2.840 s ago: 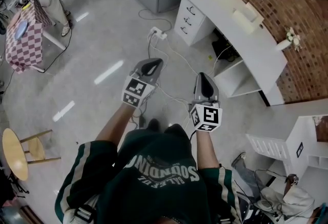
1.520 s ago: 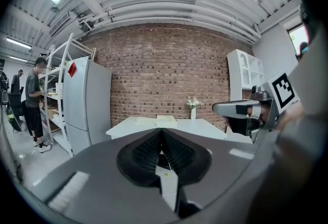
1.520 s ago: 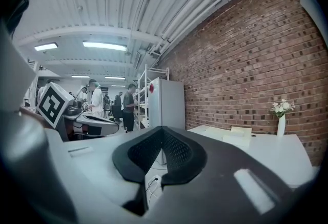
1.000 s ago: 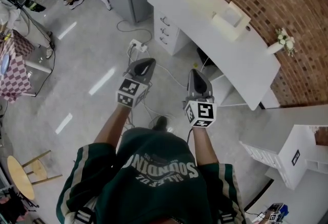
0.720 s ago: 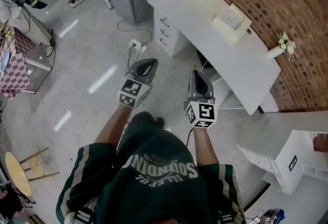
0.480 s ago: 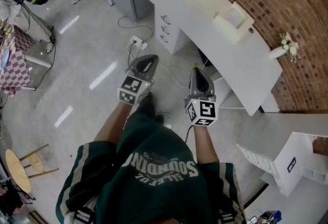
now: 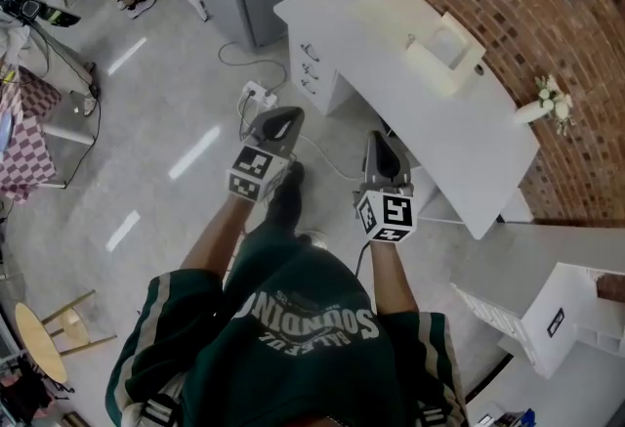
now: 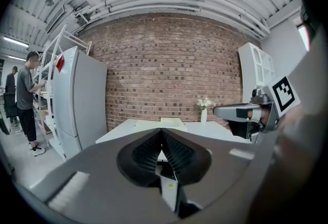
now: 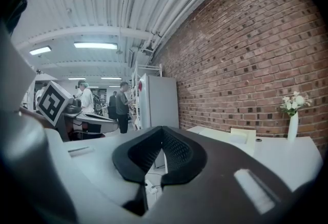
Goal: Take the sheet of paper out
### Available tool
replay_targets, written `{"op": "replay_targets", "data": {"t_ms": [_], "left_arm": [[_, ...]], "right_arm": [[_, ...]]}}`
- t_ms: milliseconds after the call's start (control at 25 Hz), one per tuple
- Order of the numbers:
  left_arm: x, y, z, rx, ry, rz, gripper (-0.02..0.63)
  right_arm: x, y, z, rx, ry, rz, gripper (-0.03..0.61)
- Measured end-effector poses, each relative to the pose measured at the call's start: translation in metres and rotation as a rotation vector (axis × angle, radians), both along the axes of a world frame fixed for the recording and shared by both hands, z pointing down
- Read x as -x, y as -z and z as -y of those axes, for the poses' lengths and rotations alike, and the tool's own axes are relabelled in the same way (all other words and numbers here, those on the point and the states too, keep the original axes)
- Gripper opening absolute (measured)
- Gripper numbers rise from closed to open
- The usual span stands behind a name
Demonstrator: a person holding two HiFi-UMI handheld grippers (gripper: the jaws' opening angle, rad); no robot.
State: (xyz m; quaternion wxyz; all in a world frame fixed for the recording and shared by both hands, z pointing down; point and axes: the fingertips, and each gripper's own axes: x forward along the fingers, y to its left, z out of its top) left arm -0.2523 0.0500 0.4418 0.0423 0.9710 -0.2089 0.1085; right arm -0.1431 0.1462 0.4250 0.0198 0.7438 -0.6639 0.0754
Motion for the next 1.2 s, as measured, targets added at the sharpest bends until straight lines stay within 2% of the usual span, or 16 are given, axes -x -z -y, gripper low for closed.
{"op": "replay_targets", "data": {"t_ms": [760, 1200], "left_arm": [[-0.095, -0.008, 0.17, 0.018, -0.109, 0.01, 0.011], [-0.149, -0.011, 0.238, 0.018, -0.2, 0.031, 0.011]], "right_arm": [[-0.083, 0.005, 0.167, 0.022, -0.094, -0.01, 0.0], [-0.131, 0.003, 0.234, 0.025, -0.184, 0.006, 0.0]]}}
